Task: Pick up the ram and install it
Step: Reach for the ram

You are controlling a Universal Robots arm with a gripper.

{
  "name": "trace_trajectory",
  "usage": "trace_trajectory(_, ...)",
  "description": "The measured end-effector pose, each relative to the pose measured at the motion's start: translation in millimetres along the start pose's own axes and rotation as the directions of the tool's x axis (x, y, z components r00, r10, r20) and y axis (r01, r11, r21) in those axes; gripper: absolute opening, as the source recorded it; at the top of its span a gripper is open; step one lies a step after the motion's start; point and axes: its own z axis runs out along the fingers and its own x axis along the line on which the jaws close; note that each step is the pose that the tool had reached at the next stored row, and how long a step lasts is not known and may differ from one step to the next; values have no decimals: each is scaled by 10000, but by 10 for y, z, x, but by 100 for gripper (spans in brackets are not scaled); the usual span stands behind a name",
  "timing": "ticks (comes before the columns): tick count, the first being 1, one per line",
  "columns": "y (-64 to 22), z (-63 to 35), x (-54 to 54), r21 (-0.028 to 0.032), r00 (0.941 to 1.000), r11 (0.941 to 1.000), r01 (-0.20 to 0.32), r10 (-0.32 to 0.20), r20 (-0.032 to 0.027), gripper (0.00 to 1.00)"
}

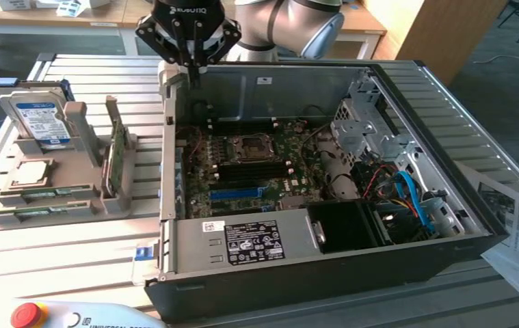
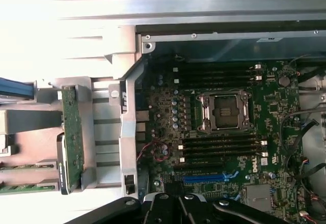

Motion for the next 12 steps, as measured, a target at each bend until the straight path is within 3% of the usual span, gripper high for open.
trace_trajectory(12,8,5,151,0,10000,10000,0,0,-7,11)
